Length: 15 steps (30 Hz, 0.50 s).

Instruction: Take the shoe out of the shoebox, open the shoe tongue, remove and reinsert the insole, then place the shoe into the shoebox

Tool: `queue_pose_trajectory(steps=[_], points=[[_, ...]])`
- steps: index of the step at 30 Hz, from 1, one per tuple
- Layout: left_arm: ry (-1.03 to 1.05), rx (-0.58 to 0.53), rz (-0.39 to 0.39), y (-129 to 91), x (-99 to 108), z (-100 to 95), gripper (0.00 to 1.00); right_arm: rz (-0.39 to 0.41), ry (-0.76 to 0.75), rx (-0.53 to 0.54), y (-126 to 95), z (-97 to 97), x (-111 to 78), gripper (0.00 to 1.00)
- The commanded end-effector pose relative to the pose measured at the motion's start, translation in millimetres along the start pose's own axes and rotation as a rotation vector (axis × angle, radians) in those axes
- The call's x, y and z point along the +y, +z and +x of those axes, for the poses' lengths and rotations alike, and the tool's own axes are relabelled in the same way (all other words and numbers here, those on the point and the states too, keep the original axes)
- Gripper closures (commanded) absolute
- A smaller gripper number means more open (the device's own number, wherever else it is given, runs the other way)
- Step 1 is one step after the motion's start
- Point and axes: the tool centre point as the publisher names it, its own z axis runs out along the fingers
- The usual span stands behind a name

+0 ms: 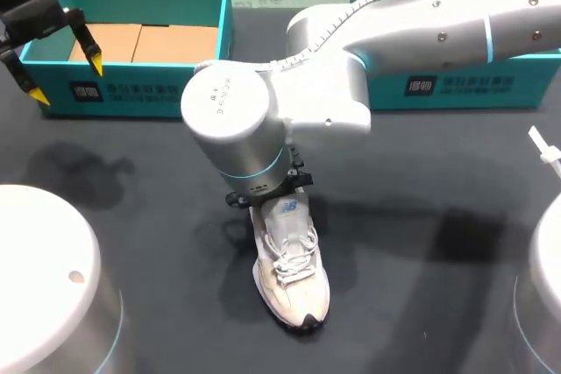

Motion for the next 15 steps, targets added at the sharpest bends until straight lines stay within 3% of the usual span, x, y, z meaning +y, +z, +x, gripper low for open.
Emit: queue_pose_trajectory(steps=[1,9,15], points=[[0.000,0.002,-0.002,0,0,-0.3,0.00,0.014,-0.018,-0.005,-8,-2.7,-3.1,1.00],[0.000,0.002,-0.002,0,0,-0.3,0.00,0.136,-0.125,0.053,-33,-9.4,18.3,1.00],[0.000,0.002,-0.002,0,0,-0.3,0.00,0.225,-0.163,0.102,-33,-15.3,18.0,1.00]])
